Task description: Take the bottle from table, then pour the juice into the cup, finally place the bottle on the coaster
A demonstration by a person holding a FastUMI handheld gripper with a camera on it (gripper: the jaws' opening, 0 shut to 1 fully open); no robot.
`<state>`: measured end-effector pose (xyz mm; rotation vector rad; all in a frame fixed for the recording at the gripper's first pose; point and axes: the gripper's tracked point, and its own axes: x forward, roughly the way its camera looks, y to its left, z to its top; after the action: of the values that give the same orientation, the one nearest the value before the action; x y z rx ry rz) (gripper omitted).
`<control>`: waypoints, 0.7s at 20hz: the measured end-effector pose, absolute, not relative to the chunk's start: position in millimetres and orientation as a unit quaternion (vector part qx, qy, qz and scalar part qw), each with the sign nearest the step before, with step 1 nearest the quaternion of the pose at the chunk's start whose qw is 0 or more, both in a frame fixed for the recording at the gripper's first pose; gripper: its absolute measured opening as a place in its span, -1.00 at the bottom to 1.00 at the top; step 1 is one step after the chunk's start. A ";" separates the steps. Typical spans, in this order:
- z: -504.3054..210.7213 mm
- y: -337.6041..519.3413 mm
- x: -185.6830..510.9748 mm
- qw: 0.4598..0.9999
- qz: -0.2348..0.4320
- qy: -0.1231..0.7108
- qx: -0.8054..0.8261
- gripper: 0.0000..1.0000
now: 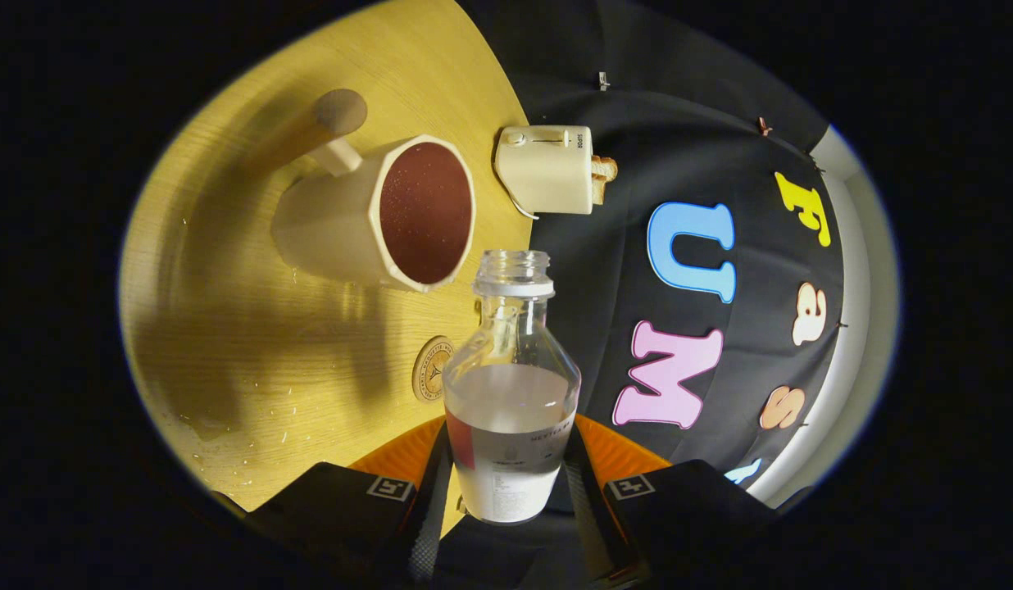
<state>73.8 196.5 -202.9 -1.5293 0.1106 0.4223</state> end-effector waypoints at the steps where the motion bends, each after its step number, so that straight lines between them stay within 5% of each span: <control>1: -203.2 197.2 73.4 0.695 0.191 0.048 -0.691 0.41; 14: -202.7 200.8 78.3 0.658 0.196 0.031 -0.726 0.41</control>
<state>78.3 200.8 -202.7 -1.6447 0.0693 0.4439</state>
